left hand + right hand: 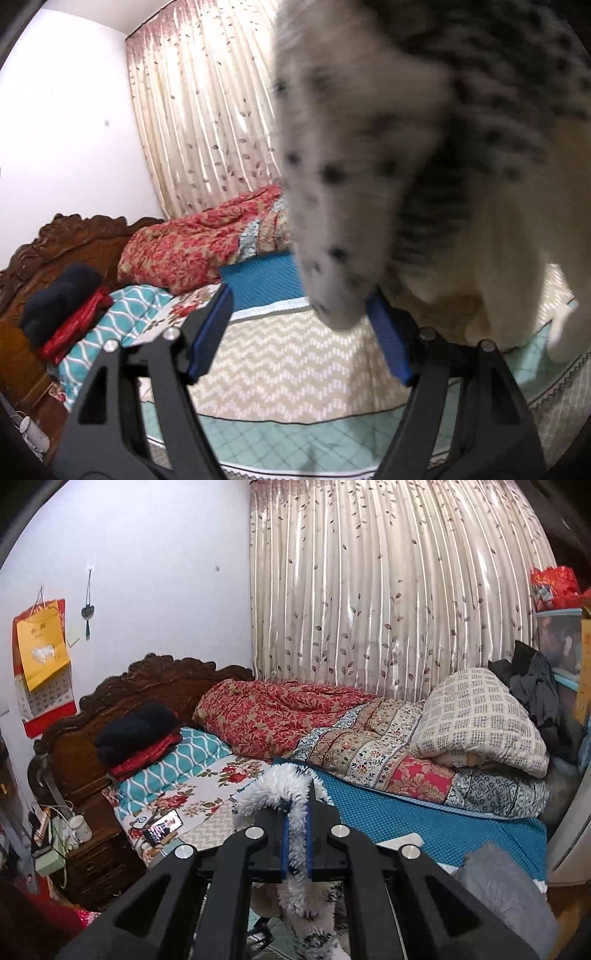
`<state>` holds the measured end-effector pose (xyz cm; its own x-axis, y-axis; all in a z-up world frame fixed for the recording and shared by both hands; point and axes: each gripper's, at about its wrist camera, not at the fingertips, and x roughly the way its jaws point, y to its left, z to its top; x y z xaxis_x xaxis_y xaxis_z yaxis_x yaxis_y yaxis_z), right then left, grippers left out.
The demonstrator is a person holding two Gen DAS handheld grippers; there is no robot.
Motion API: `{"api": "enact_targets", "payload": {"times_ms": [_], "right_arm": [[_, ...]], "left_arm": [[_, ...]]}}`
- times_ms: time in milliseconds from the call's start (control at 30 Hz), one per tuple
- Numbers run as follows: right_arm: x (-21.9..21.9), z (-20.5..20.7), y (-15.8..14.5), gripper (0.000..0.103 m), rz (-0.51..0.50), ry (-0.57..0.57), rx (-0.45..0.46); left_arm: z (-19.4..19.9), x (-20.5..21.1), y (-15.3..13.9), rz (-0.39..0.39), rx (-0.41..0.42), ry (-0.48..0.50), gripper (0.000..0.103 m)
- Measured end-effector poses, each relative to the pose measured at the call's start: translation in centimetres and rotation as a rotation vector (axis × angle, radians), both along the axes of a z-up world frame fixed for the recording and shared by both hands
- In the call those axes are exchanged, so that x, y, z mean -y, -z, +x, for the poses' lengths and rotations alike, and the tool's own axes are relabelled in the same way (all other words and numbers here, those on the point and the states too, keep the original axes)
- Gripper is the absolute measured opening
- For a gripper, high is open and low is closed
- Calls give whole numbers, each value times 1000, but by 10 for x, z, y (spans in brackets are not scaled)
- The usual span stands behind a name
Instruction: Fold large clothes
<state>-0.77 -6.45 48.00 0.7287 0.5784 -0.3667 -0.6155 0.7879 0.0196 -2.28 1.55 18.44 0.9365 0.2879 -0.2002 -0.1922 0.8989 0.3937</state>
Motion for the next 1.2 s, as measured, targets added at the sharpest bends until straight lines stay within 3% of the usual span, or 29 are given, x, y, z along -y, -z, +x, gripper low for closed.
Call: {"api": "enact_targets", "payload": {"times_ms": [133,367,400,433,467,600,733,833,1033,1200], "right_arm": [[10,-6,-5,86,17,24,7],[31,-20,-16,86,26,80,33],[35,-21,-17,86,30,83,37],[38,-25,-18,86,35,90,44],[42,-26,-20,86,39,95,49],[59,-40,-30,86,59,125,94],[80,-61,-49,86,81,155,184],[94,-73,-60,86,102,165,228],[108,-106,-75,86,133,165,310],[108,-100,-71,86,129,133,284]], "left_arm": [[15,13,1,50,16,57,71],[-5,39,3,126,87,152,68],[-5,40,0,140,103,158,48],[-3,38,-7,146,110,158,20],[-3,35,-14,137,107,156,8],[3,-16,-71,33,137,123,6],[-21,-84,-154,-135,242,114,6],[-50,-119,-209,-198,341,147,6],[-99,-158,-290,-175,492,202,6],[-139,-141,-318,-143,507,181,6]]}}
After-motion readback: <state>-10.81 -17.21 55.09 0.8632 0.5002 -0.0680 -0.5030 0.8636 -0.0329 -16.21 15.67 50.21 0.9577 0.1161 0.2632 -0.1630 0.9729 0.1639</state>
